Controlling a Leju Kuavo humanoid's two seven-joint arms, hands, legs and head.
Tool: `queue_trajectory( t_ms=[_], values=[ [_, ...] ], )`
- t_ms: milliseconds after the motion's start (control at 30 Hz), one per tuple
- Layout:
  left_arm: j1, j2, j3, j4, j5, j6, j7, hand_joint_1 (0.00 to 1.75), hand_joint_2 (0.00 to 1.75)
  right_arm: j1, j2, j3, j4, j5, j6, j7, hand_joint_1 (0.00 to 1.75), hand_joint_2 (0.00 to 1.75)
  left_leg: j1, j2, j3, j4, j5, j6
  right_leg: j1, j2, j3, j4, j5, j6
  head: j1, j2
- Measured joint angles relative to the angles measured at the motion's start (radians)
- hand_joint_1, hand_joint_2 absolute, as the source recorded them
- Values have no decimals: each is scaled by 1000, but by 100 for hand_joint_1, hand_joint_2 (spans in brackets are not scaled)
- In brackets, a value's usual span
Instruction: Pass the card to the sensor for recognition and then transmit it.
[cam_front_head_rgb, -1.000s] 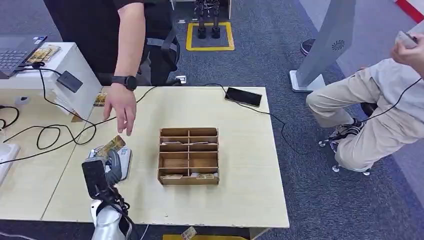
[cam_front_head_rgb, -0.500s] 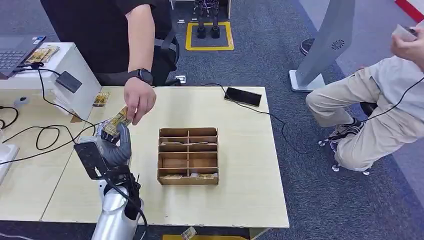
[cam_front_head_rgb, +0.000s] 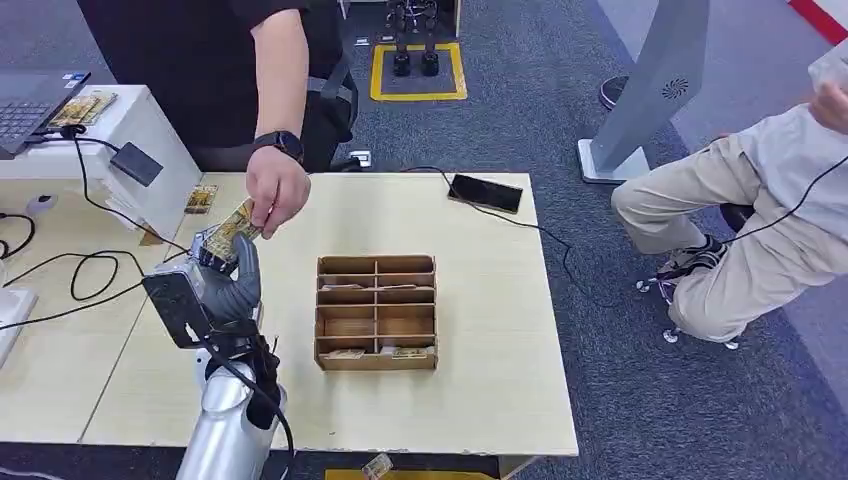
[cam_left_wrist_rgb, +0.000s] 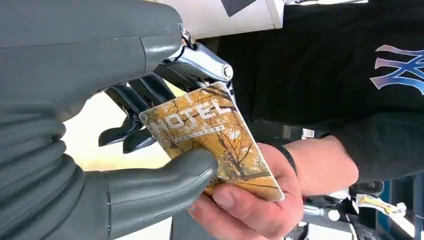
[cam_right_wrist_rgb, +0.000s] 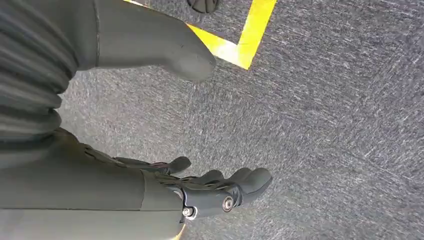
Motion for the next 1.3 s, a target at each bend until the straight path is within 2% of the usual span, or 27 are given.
queue_trajectory(
  t_ms=[33,133,233,567,833,867,933,967,1067,1133,1167,1233,1300],
  values=[
    [-7,4,-4,0,5,-8,16,0,175,0,0,0,1,0,0,0,0,175,0,0,0,0,0,0,0,0,0,0,0,0,0,0],
    [-30,24,-20,7,7,-31,51,0,175,-1,0,0,7,-2,0,-1,0,175,0,0,0,0,0,0,0,0,0,0,0,0,0,0],
    [-43,41,-23,17,14,-15,56,0,175,0,0,0,10,-10,0,2,0,175,0,0,0,0,0,0,0,0,0,0,0,0,0,0],
    [-8,71,-24,-2,21,3,-15,0,175,0,0,0,11,-24,0,2,0,175,0,0,0,0,0,0,0,0,0,0,0,0,0,0],
    [62,63,-30,-77,-16,98,-98,0,175,1,3,0,-3,-29,0,26,0,175,0,0,0,0,0,0,0,0,0,0,0,0,0,0],
    [69,62,-34,-87,-18,104,-102,0,0,1,5,0,-7,-29,0,28,0,175,0,0,0,0,0,0,0,0,0,0,0,0,0,0],
    [80,61,-42,-101,-19,107,-111,0,0,1,6,0,-11,-28,0,31,0,175,0,0,0,0,0,0,0,0,0,0,0,0,0,0],
    [89,60,-44,-113,-19,110,-120,0,175,1,8,0,-15,-27,0,30,0,175,0,1,0,0,0,0,0,0,0,0,0,0,0,0],
    [117,61,-60,-153,-32,109,-164,0,175,2,10,0,-19,-24,0,21,0,175,0,0,0,0,0,0,0,0,0,0,0,0,0,0],
    [135,69,-75,-189,-53,85,-219,0,175,0,10,0,-18,-22,0,0,0,175,0,0,-1,0,0,0,0,1,0,0,0,0,0,0],
    [149,79,-85,-217,-61,42,-252,0,175,-1,10,0,-13,-24,0,-11,0,175,0,1,-1,0,0,0,0,1,0,0,0,0,0,0],
    [180,95,-100,-267,-65,-33,-279,0,175,1,8,0,-6,-32,0,-26,0,175,0,1,0,0,-1,0,0,1,0,0,0,0,0,0],
    [203,105,-109,-302,-66,-64,-285,0,175,0,8,0,-1,-32,0,-30,0,175,0,1,-1,0,-1,0,0,1,0,0,-1,0,0,0]
  ],
)
